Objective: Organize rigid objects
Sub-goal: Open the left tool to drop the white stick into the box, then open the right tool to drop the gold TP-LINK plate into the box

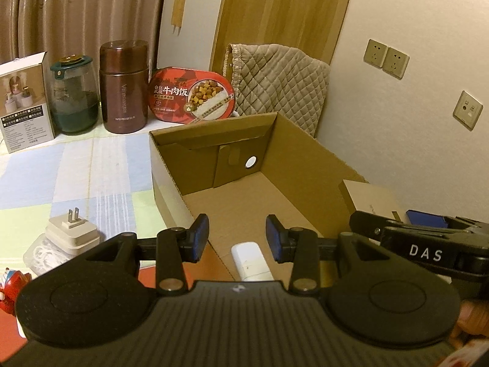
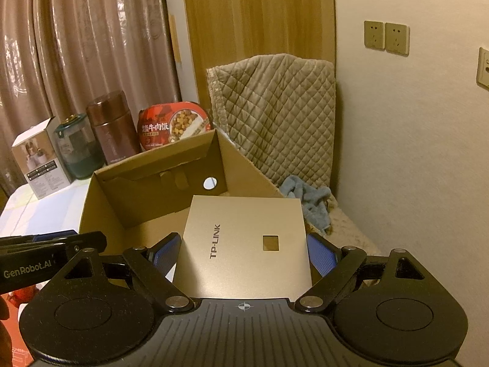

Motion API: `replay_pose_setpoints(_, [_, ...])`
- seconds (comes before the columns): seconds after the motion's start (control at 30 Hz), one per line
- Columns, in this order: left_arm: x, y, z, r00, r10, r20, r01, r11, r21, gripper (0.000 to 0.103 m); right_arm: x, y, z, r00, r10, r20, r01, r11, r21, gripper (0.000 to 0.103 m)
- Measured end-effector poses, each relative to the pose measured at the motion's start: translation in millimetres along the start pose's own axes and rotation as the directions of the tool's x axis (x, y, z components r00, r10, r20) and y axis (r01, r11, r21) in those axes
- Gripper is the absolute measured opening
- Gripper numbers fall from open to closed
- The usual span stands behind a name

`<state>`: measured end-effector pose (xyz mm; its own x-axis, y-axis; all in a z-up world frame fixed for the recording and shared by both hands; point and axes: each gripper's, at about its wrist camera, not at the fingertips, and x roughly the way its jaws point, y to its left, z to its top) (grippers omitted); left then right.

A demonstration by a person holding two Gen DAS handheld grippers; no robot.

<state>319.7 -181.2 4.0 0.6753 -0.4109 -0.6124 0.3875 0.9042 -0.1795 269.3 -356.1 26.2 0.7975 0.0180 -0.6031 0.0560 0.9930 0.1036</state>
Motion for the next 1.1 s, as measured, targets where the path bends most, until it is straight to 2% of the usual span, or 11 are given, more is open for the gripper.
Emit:
replay_pose_setpoints(0.8, [-6.9, 3.1, -0.6, 1.0, 0.006, 0.005, -0.006, 1.0, 0.001, 0.035, 6.2, 4.7, -2.1, 1.0, 0.011, -0.001, -0.011, 1.0, 0.006, 0.085])
replay_pose_setpoints(1.1, [-7.3, 3.7, -1.2, 1.0, 0.007, 0.005, -0.007, 1.0, 0.001, 0.035, 0.9, -0.1, -0.8, 0.999, 0.008, 0.05, -0.009, 1.0, 0.026, 0.085])
